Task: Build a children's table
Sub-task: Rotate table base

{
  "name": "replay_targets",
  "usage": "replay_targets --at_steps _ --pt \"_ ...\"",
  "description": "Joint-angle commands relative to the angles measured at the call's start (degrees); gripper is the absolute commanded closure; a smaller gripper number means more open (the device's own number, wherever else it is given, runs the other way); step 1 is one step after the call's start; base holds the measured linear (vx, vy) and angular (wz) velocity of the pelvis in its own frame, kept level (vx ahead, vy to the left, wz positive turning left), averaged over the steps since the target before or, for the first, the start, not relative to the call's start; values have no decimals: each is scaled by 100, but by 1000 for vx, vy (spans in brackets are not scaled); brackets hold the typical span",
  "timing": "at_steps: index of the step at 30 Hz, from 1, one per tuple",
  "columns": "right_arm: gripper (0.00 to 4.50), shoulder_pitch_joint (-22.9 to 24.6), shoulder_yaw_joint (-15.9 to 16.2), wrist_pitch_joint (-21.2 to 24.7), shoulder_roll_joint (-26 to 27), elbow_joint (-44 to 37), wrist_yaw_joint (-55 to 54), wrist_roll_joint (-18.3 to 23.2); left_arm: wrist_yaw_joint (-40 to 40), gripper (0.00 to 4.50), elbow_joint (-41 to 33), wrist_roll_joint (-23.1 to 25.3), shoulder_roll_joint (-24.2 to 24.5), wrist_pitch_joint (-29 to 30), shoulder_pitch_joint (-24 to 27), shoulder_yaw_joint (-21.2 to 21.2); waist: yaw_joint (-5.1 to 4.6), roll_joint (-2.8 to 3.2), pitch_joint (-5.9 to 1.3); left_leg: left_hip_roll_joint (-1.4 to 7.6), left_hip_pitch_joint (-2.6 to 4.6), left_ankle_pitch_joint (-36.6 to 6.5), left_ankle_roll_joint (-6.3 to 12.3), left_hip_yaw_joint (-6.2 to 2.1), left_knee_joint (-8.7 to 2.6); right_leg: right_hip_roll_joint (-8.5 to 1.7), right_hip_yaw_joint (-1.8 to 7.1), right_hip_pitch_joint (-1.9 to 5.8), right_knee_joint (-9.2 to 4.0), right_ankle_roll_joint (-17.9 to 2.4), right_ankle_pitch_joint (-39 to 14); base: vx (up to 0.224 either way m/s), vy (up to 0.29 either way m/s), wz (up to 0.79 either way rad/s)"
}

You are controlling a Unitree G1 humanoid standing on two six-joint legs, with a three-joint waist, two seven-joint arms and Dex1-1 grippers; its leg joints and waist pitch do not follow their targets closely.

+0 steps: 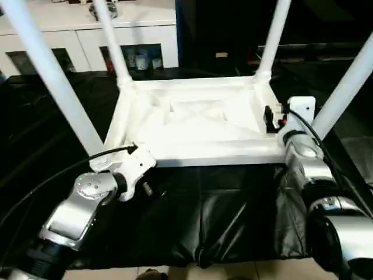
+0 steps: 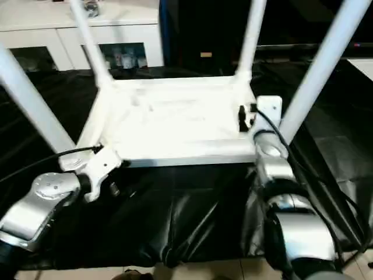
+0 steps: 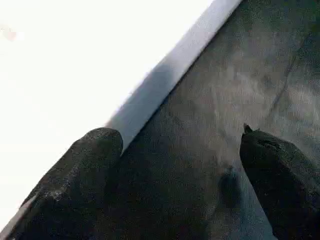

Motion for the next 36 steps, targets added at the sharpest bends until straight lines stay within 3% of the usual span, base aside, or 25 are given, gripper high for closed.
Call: replay_targets --at_steps 1,4,5,6,9,10,11,13,17,18,21,23,25,27,28,31,32,34,36 --pt "38 149 81 -99 172 -412 768 259 164 6 -126 -107 -65 -197 139 253 -34 11 -411 276 134 -1324 320 -184 -375 -303 188 277 -343 -1449 -436 0 0 0" --pt "38 352 209 36 331 -810 1376 488 469 6 -95 -253 -312 -359 316 527 -84 37 -402 315 153 -1448 382 -199 -395 -299 184 252 -379 -1463 -724 0 0 0" --pt "38 631 449 -21 431 -1209 1496 445 851 6 -49 -341 -567 -691 561 810 -78 39 -390 315 155 -1510 351 -204 -406 -288 179 236 -387 -1467 -877 0 0 0" --pt "38 631 449 -21 431 -1209 1496 445 851 6 -49 -341 -567 -691 561 810 -90 0 -372 319 142 -1565 343 -196 -415 -282 182 234 -409 -1433 -949 0 0 0" --pt "38 911 572 -41 520 -1576 1478 409 1195 6 -51 -399 -792 -1016 851 1071 -66 13 -364 334 172 -1773 215 -216 -443 -303 200 205 -454 -1254 -1411 0 0 0" --pt "12 1481 640 193 636 -2399 1475 523 1740 0 -168 -372 -1075 -1436 1359 1396 -59 20 -357 344 152 -1749 206 -223 -457 -291 211 206 -460 -1128 -1347 0 0 0" --pt "12 1481 640 193 636 -2399 1475 523 1740 0 -168 -372 -1075 -1436 1359 1396 -59 13 -355 358 141 -1749 208 -229 -470 -295 212 212 -463 -1080 -1313 0 0 0" --pt "3 1968 667 365 628 -3126 1561 577 2155 0 -353 -334 -1333 -1659 1671 1630 -45 32 -371 352 163 -1818 208 -226 -475 -285 210 188 -478 -1017 -1398 0 0 0" --pt "3 2528 649 720 568 -4032 1799 904 2816 0 -489 -194 -1686 -1958 1916 1935 -10 30 -324 366 163 -2184 113 -252 -523 -282 226 173 -552 -788 -1733 0 0 0" --pt "3 2836 648 877 522 -4493 1859 1057 3151 0 -559 -156 -1908 -2109 2015 2085 -17 55 -311 356 154 -2266 77 -261 -536 -273 217 174 -557 -743 -1834 0 0 0" --pt "3 3141 678 1044 461 -4937 1854 1129 3568 0 -600 -149 -2200 -2396 2063 2242 -12 22 -299 340 158 -2359 45 -261 -531 -289 223 161 -600 -604 -2096 0 0 0" --pt "3 3625 802 1444 346 -5606 1999 1315 3771 0 -715 -49 -2348 -2615 2149 2208 -9 5 -283 336 154 -2393 53 -271 -533 -281 228 145 -653 -436 -2352 0 0 0" --pt "3 3827 814 1649 330 -5883 1917 1260 3929 0 -703 3 -2397 -2680 2128 2269 -8 8 -291 331 154 -2424 46 -277 -524 -293 232 127 -654 -392 -2488 0 0 0" --pt "3 4026 863 1859 269 -6114 1807 1041 4037 0 -556 -173 -2422 -2448 1953 2477 -25 -49 -274 307 150 -2429 2 -285 -523 -286 222 98 -698 -254 -2842 0 0 0" --pt "3 4055 821 2099 269 -6091 1564 867 3800 0 -410 -512 -2390 -2378 1749 2569 -30 -28 -267 290 158 -2430 -43 -290 -517 -289 218 77 -705 -230 -2990 0 0 0" --pt "3 4099 818 2361 212 -6149 1443 824 3609 0 -270 -701 -2343 -2366 1569 2595 -47 -21 -259 280 165 -2526 -100 -322 -525 -291 207 66 -723 -173 -3140 0 0 0" --pt "3 4112 823 2509 170 -6172 1322 745 3513 0 -29 -724 -2229 -2406 1359 2614 -65 -95 -261 289 153 -2551 -109 -321 -534 -282 205 70 -726 -139 -3101 0 0 0" --pt "3 4096 804 2852 101 -6131 1090 611 3339 0 508 -730 -1978 -2513 925 2661 -54 -27 -280 253 206 -2547 -151 -314 -518 -264 213 24 -722 -94 -3073 0 0 0" --pt "3 4095 793 2986 96 -6141 1036 627 3322 0 702 -725 -1900 -2556 779 2692 -67 -23 -287 261 183 -2490 -174 -335 -541 -271 207 70 -697 -127 -2831 0 0 0"
